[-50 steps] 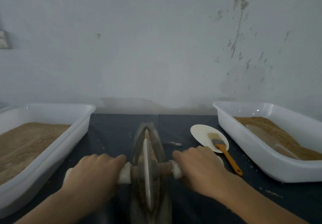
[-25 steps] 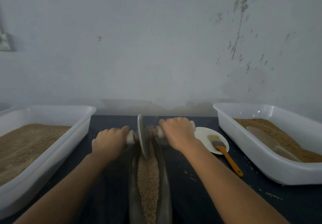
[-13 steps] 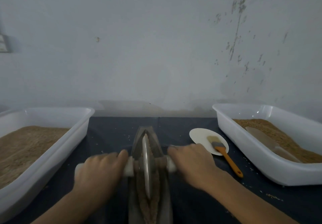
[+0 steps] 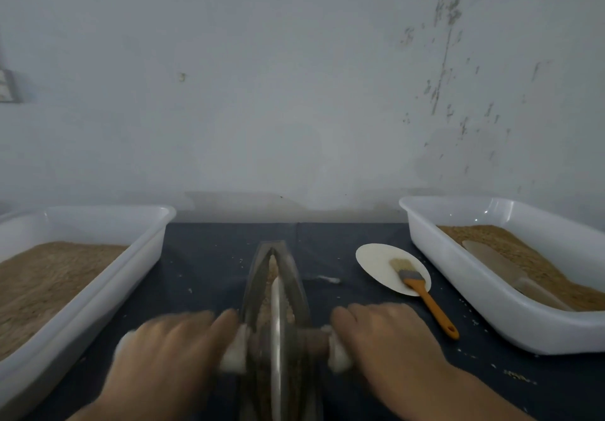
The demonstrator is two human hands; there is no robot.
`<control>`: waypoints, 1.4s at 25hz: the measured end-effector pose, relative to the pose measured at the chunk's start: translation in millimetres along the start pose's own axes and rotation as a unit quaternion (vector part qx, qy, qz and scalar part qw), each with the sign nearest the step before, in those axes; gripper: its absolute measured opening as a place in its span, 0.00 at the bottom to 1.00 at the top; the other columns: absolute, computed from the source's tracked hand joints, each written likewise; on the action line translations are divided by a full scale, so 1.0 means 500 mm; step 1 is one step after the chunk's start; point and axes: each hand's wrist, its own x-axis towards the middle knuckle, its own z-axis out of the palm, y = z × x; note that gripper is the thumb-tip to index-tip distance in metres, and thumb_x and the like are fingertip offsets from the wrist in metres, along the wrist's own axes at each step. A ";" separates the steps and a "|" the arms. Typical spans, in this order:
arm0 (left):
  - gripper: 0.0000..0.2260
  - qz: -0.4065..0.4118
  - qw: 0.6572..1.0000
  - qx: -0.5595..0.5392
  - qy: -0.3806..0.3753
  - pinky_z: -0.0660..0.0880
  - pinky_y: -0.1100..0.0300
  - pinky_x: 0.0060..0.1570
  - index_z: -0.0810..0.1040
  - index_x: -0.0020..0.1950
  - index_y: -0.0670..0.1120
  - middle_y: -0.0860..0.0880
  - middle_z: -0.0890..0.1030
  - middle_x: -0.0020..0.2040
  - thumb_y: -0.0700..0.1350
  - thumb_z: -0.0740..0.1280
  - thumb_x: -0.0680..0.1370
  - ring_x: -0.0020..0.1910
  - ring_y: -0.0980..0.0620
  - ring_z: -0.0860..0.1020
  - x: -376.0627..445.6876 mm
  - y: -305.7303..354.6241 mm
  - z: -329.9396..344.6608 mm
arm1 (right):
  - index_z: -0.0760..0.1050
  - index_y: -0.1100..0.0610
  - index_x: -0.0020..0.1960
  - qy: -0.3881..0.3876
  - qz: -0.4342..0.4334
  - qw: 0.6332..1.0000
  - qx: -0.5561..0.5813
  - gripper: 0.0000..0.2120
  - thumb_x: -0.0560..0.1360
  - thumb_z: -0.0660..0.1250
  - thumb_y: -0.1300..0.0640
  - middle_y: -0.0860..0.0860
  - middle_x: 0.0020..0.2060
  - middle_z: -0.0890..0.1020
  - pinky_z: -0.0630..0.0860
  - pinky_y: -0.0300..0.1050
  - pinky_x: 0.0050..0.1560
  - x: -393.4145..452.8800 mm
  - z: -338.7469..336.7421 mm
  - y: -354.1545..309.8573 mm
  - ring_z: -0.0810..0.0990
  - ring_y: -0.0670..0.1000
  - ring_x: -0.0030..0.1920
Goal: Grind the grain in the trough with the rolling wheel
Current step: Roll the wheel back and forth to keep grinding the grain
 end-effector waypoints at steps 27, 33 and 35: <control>0.10 -0.109 0.991 0.075 -0.022 0.68 0.53 0.41 0.67 0.54 0.50 0.48 0.80 0.51 0.46 0.65 0.75 0.49 0.42 0.78 0.210 -0.076 0.053 | 0.69 0.50 0.54 -0.033 0.142 0.988 -0.054 0.13 0.73 0.67 0.48 0.53 0.48 0.81 0.64 0.47 0.38 0.216 0.055 0.081 0.79 0.59 0.46; 0.18 -0.054 0.998 0.000 0.025 0.65 0.57 0.29 0.61 0.44 0.54 0.54 0.77 0.39 0.49 0.72 0.69 0.33 0.51 0.74 0.027 -0.032 0.055 | 0.69 0.51 0.44 0.013 0.008 0.994 -0.113 0.18 0.61 0.77 0.55 0.49 0.34 0.79 0.62 0.45 0.28 0.087 0.001 0.020 0.78 0.54 0.32; 0.23 0.018 0.996 0.000 0.082 0.54 0.61 0.23 0.63 0.42 0.53 0.55 0.73 0.32 0.47 0.76 0.59 0.27 0.52 0.72 -0.030 -0.018 0.023 | 0.69 0.51 0.38 0.061 -0.017 0.995 -0.079 0.24 0.49 0.80 0.58 0.47 0.26 0.74 0.61 0.42 0.22 0.017 -0.032 -0.001 0.72 0.51 0.22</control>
